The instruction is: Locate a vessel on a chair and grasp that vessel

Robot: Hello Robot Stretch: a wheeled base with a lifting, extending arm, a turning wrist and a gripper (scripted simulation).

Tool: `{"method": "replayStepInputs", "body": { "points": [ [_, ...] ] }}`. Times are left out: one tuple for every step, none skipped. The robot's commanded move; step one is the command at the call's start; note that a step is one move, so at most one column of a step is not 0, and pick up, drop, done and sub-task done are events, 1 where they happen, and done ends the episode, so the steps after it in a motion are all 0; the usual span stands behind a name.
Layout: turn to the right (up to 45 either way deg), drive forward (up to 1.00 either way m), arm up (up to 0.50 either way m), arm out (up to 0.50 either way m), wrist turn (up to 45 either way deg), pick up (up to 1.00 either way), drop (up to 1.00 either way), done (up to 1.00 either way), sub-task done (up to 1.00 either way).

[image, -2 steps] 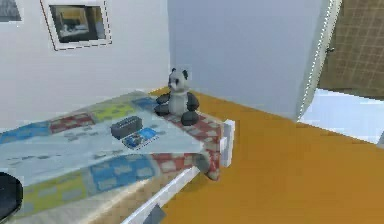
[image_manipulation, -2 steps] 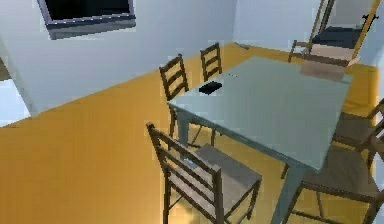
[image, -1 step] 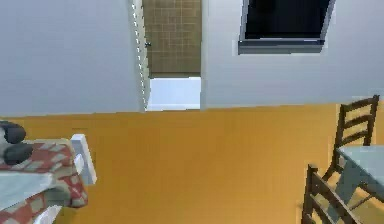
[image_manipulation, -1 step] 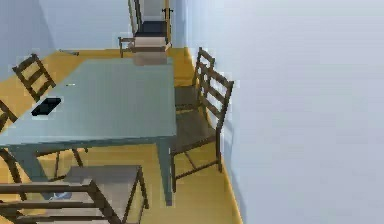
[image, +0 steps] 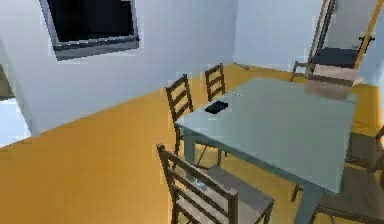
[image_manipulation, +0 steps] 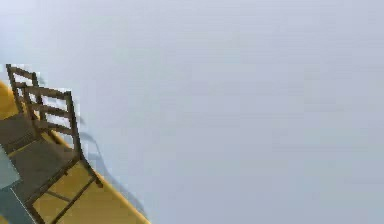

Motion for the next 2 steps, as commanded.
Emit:
{"method": "replayStepInputs", "body": {
  "points": [
    [30.0,0.00,0.00,0.00,0.0,0.00,0.00,0.00,0.00],
    [0.0,0.45,0.00,0.00,0.0,0.00,0.00,0.00,0.00]
  ]
}}
